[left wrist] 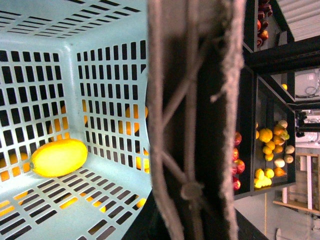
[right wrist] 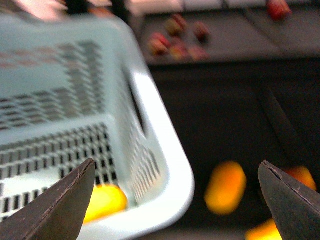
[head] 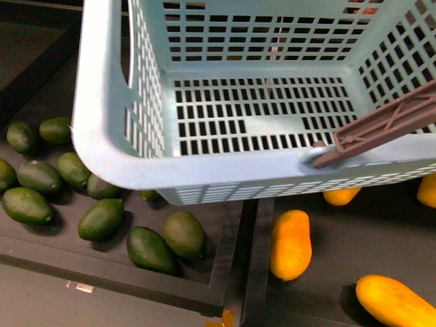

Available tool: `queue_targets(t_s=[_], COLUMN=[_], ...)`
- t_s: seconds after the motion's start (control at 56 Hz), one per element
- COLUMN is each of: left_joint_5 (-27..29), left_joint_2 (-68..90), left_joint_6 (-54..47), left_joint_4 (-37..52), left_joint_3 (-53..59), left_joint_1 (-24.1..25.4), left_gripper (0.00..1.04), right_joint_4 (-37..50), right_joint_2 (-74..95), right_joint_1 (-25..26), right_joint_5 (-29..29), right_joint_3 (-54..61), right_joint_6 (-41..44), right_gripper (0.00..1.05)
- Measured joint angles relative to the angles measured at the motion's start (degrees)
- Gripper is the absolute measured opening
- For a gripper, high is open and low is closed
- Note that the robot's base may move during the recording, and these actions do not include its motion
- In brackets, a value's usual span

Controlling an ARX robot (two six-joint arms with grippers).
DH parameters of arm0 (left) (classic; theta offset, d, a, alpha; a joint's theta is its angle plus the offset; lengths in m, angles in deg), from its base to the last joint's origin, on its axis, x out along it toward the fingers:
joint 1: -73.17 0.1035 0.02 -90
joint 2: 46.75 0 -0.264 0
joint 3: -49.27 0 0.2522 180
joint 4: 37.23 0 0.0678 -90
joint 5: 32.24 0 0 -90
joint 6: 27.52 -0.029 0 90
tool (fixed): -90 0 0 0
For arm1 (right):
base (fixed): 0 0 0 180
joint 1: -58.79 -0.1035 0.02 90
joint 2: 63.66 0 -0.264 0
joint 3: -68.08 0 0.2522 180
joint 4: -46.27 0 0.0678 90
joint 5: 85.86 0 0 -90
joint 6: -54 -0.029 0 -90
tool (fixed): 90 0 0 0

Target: Pick lemon and mango into basket

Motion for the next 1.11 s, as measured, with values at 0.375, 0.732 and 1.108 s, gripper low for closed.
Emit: queue_targets(t_s=[0.375,0.732,1.108], left_joint_5=[-0.48,-0.5,-0.11], left_joint_2=[0.09,0.09,0.09], left_joint_6=[0.42,0.28,0.17], left_joint_4=[0.04,0.04,0.04], left_joint_3=[0.0,0.0,0.0], left_joint_1=[-0.74,-0.48,-0.52], left_gripper=[0.05,0.05,0.05], right_joint_4=[-10.54,8.17,13.18], right_joint_2=[15.34,55.67,80.54], right_joint_1=[20.44,27.89,25.0], right_joint_5=[6.1,-6.21,-7.32], right_joint_3=[-11.74,-19.47,-29.22], right_joint_6=[-22.05,-16.98,-20.52], right_gripper=[0.96,0.96,0.96])
